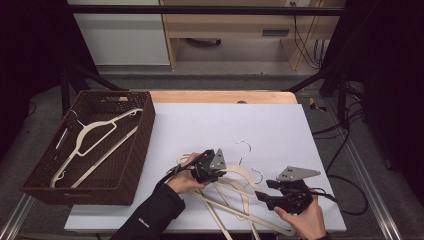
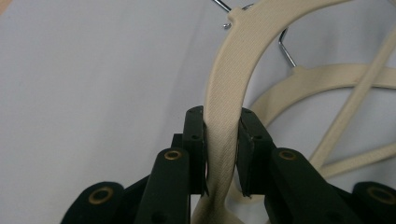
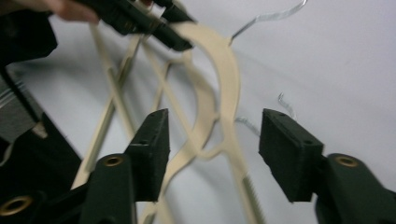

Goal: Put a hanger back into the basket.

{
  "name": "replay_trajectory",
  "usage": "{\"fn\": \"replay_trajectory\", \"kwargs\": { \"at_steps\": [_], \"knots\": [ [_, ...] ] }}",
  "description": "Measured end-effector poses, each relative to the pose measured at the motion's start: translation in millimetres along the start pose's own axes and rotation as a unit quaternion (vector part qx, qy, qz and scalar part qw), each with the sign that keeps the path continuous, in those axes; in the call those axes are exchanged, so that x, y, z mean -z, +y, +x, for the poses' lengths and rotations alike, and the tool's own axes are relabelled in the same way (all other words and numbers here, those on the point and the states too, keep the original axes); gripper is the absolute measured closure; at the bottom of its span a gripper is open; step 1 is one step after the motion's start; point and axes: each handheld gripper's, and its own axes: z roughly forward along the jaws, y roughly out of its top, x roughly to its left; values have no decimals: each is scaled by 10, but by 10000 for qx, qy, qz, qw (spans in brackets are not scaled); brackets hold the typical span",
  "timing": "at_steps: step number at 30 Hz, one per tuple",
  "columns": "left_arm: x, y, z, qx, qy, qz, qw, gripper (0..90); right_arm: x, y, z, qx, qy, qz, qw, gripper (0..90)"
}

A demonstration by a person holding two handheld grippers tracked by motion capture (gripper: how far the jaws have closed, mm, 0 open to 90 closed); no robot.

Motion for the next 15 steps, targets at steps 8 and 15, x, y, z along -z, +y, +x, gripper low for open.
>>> {"fn": "replay_trajectory", "kwargs": {
  "at_steps": [8, 15],
  "knots": [
    [65, 17, -42, -159, 50, -6, 9999, 757, -295, 193, -140, 466, -7, 104, 9989, 385],
    [138, -5, -107, -247, 154, -110, 9995, 758, -530, 270, -205, 379, 563, 424, 9968, 513]
  ]
}}
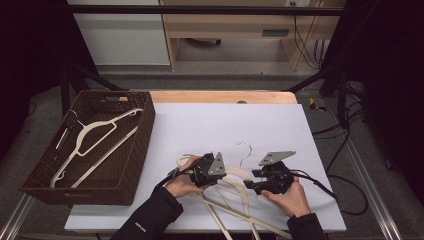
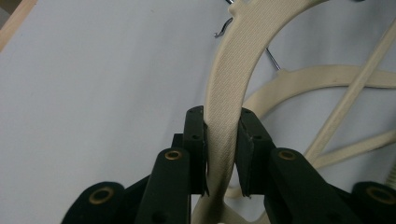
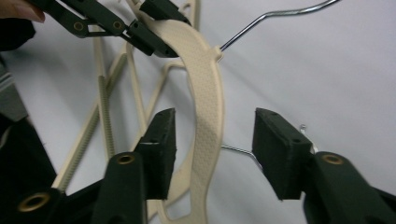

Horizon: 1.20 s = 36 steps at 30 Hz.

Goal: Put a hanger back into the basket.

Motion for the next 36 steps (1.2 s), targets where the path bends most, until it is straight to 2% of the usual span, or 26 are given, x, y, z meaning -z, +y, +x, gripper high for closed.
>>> {"fn": "replay_trajectory", "kwargs": {
  "at_steps": [2, 3, 4, 5, 6, 9, 10, 11, 12, 13, 14, 19, 21, 23, 26, 29, 30, 31, 34, 36],
  "knots": [
    [18, -14, -16, 62, -16, -74, 10000, 758, -47, 18, -35, -65, 277, 62, 9996, 557],
    [36, -21, -10, -8, 31, -33, 10000, 758, -60, 22, -53, -59, 379, 89, 9992, 586],
    [43, -31, -24, 45, 18, -88, 10000, 758, -75, 28, -66, -147, 505, 156, 9985, 604],
    [59, -37, -22, -14, 36, -46, 10000, 758, -97, 34, -87, -184, 639, 173, 9976, 641],
    [63, -44, -37, 50, 22, -113, 9999, 759, -112, 39, -99, -224, 720, 226, 9969, 675],
    [100, -61, -47, 13, 24, -118, 9999, 759, -133, 50, -117, -276, 955, 322, 9945, 766],
    [108, -67, -57, 55, 16, -161, 9999, 759, -128, 52, -125, -285, 995, 310, 9941, 788],
    [130, -70, -56, 6, 21, -139, 9999, 760, -116, 54, -136, -364, 1088, 308, 9929, 798],
    [142, -70, -69, 87, -14, -196, 9998, 759, -109, 57, -150, -365, 1197, 285, 9917, 801],
    [165, -68, -66, 23, -17, -155, 9999, 760, -99, 61, -151, -372, 1274, 280, 9908, 807],
    [177, -65, -83, 80, -26, -210, 9997, 760, -89, 62, -147, -381, 1347, 266, 9898, 813],
    [309, -44, -107, 193, -168, -343, 9991, 759, -2, 52, -122, -248, 1696, 64, 9852, 843],
    [360, -41, -101, 277, -217, -402, 9986, 693, 58, 40, -91, -165, 1910, -74, 9814, 865],
    [420, -44, -79, 320, -329, -436, 9980, 651, 102, 34, -69, -118, 1944, -169, 9807, 868],
    [498, -40, -36, 398, -497, -534, 9965, 576, 167, 34, -27, 112, 1901, -173, 9816, 869],
    [521, -15, -9, 429, -673, -544, 9953, 562, 191, 51, 14, 293, 1927, -168, 9807, 869],
    [514, -2, -16, 472, -727, -562, 9947, 564, 193, 60, 23, 367, 1931, -153, 9804, 869],
    [513, 9, -11, 392, -767, -488, 9951, 565, 191, 68, 38, 435, 1932, -160, 9801, 869],
    [496, 21, -17, 415, -992, -477, 9931, 613, 183, 90, 76, 629, 1940, -162, 9788, 868],
    [496, 19, -20, 401, -1148, -480, 9914, 685, 187, 99, 94, 689, 1922, -146, 9788, 868]
  ]
}}
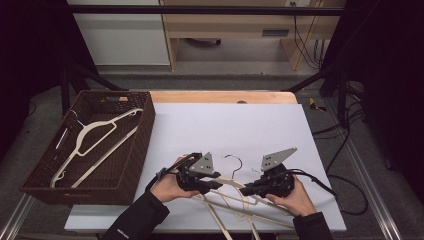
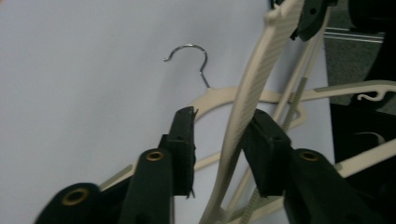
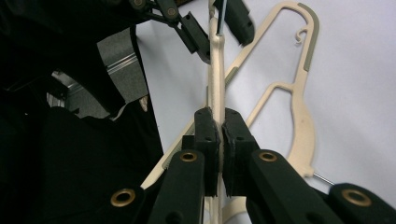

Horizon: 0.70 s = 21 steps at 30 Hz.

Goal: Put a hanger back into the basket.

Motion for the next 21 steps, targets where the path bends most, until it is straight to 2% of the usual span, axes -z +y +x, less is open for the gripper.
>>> {"fn": "replay_trajectory", "kwargs": {
  "at_steps": [2, 5, 7, 8, 10, 12, 13, 16, 17, 18, 20, 21],
  "knots": [
    [8, 1, -9, -35, -32, 28, 10000, 758, -2, 4, 0, 41, 16, -25, 10000, 868],
    [40, 11, -32, -52, -8, 85, 9999, 779, 0, 6, -7, 64, 23, -91, 9999, 861],
    [63, 13, -48, -31, 9, 83, 10000, 794, 20, 11, -7, 60, -73, -225, 9997, 837],
    [79, 15, -58, -9, -51, 56, 10000, 801, 29, 12, -6, 47, -110, -316, 9994, 821],
    [111, 28, -115, -31, -32, 13, 10000, 823, 65, 14, -2, 67, -215, -432, 9988, 765],
    [140, 50, -185, -54, 1, -18, 10000, 848, 106, 12, 8, 85, -411, -634, 9971, 696],
    [146, 55, -201, -60, 29, -36, 10000, 859, 129, 11, 16, 87, -491, -774, 9957, 634],
    [198, 73, -256, 27, 246, -108, 9996, 861, 181, 6, 33, 85, -621, -984, 9932, 560],
    [218, 72, -255, 81, 262, -134, 9995, 861, 213, -2, 46, 92, -721, -1115, 9911, 508],
    [236, 68, -253, 143, 301, -145, 9993, 861, 241, -9, 58, 98, -818, -1210, 9892, 492],
    [271, 60, -248, 210, 434, -131, 9988, 861, 299, -27, 82, 157, -1014, -1399, 9848, 419],
    [293, 50, -243, 327, 535, -193, 9978, 861, 321, -35, 91, 167, -1096, -1475, 9828, 402]
  ]
}}
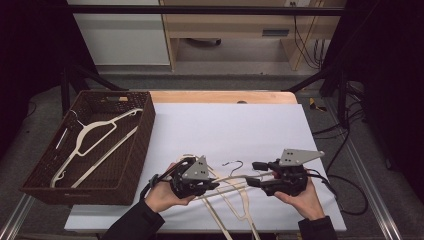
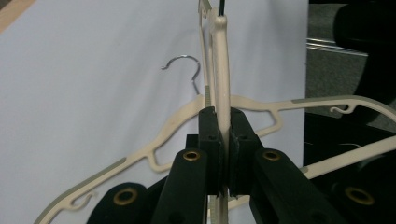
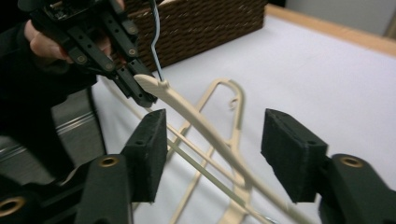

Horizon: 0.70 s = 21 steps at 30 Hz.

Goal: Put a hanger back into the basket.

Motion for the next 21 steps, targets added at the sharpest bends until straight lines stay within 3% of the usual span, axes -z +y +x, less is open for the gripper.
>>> {"fn": "replay_trajectory", "kwargs": {
  "at_steps": [5, 7, 10, 18, 21],
  "knots": [
    [126, -11, 53, 405, 303, -214, 9985, 862, 137, -36, 37, -1, -381, -261, 9989, 317],
    [196, -4, 81, 449, 408, -217, 9979, 862, 175, -68, 56, -28, -570, -291, 9979, 284],
    [345, 15, 125, 671, 574, -381, 9954, 862, 202, -110, 78, -20, -816, -282, 9963, 226],
    [785, 85, 261, 822, 951, -553, 9905, 862, 261, -209, 80, -226, -1301, -431, 9903, 119],
    [977, 95, 334, 911, 1126, -648, 9873, 862, 268, -227, 75, -270, -1410, -445, 9886, 98]
  ]
}}
